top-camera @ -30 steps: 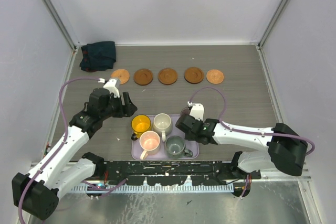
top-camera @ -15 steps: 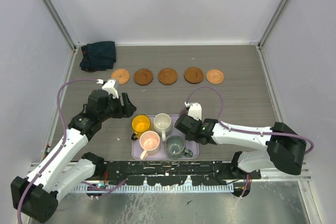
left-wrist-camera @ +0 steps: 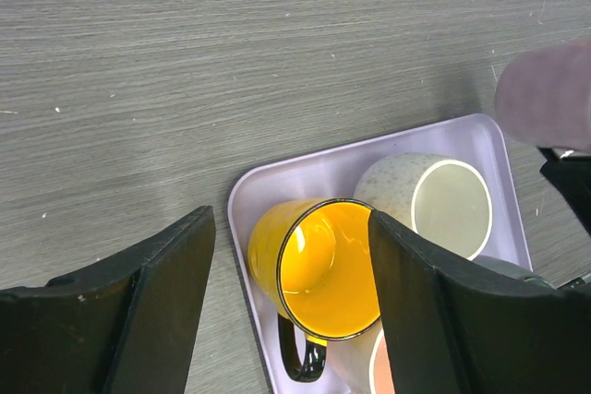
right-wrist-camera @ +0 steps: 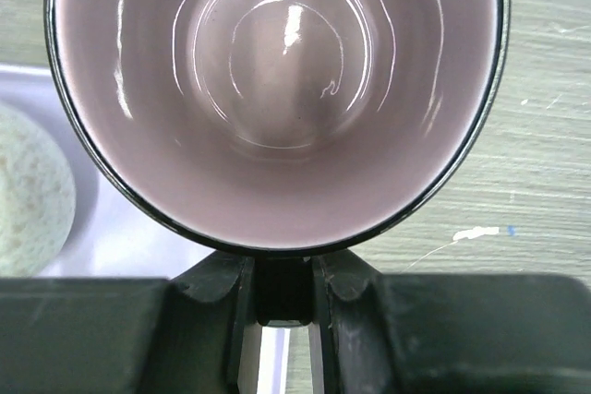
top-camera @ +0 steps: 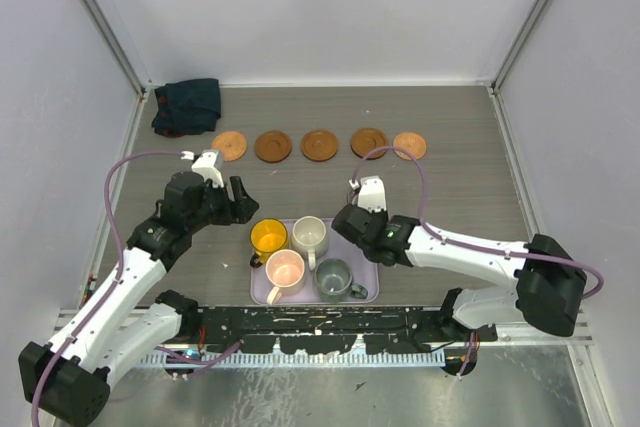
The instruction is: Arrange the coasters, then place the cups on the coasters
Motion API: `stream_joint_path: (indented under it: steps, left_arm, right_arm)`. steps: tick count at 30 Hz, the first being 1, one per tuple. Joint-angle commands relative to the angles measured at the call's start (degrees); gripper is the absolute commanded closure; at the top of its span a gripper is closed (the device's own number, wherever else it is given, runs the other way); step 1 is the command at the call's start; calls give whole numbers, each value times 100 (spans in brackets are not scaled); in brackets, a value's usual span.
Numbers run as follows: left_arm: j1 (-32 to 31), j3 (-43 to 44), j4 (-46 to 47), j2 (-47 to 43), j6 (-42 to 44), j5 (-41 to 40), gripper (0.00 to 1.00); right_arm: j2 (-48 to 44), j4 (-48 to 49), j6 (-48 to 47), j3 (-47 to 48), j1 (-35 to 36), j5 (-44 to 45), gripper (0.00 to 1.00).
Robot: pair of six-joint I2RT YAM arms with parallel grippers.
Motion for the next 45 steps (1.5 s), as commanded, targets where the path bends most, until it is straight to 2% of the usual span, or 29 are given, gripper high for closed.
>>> stream_joint_path:
  steps: [1,5,9,14,18,29,36,45]
  left_arm:
    - [-22,123,316,-101,-38,-20,31]
    - [-18,159,372,-88,-47,0,31]
    - [-18,208,417,0,-97,-13,31]
    - [-26,336,427,222,-190,-66,31]
    - [-26,386,510,364,-205,-147,31]
    - [-26,398,791,735,-290,-211,31]
    - [-26,360,844,790,-316,-220,30]
    - [-26,313,910,819,-317,-272,30]
  right_arm:
    - [-447,522,-769,441,-569,628,99]
    - [-554,1190,-1650,481,-1700,49,99]
    - [-246,1678,-2310,799,-2715,-349,99]
    - [254,2253,-2452,1066,-3874,-1134,99]
    - [744,2726,-2584,1245,-4393,-1610,99]
    - [1931,3490,-3123,1907,-5040,-2480,99]
    - [2238,3699,-3654,2003,-5167,-2974,99]
    - [2465,4016,-3811,1838,-5216,-3091,99]
